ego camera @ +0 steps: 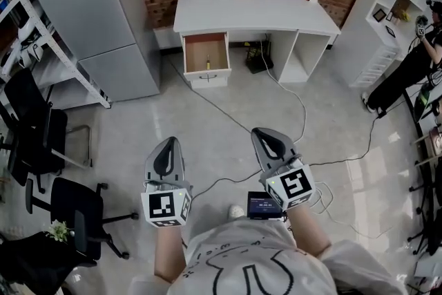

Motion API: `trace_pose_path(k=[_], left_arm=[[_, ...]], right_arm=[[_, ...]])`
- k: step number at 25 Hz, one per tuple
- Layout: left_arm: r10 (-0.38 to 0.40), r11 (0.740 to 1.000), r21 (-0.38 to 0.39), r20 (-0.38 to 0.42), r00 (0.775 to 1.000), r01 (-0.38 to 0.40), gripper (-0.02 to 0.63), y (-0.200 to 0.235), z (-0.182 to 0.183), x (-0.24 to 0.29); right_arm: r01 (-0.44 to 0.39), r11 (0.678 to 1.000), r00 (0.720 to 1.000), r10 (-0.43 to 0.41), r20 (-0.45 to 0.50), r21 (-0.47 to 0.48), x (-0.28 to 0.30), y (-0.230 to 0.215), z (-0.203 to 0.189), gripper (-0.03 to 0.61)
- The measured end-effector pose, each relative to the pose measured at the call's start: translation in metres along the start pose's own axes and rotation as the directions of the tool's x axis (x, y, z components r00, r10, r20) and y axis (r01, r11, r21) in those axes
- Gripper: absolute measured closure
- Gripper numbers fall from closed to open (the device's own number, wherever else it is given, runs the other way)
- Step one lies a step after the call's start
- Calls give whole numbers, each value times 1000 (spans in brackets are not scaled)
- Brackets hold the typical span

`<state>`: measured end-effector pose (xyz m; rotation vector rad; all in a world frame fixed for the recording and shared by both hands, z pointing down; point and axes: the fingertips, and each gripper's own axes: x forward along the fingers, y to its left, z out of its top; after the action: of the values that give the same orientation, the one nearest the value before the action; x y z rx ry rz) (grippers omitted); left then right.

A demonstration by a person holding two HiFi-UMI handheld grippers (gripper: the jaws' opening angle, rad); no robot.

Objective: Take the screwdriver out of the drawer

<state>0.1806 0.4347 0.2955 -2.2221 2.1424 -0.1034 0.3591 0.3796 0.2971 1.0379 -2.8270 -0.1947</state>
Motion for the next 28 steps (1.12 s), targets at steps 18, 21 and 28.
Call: trace_pose_path(k=[18, 21, 28], left_arm=[[-77, 997, -2, 7, 997, 77, 601, 149, -16, 153], [-100, 995, -10, 5, 995, 100, 601, 184, -22, 185], [-165, 986, -20, -5, 986, 165, 601, 251, -27, 252]], right_arm=[[77, 997, 997, -77, 1, 12, 187, -21, 7, 558], [97, 995, 995, -97, -20, 12, 230, -22, 7, 558], [147, 989, 988, -146, -55, 7, 320, -28, 12, 558]])
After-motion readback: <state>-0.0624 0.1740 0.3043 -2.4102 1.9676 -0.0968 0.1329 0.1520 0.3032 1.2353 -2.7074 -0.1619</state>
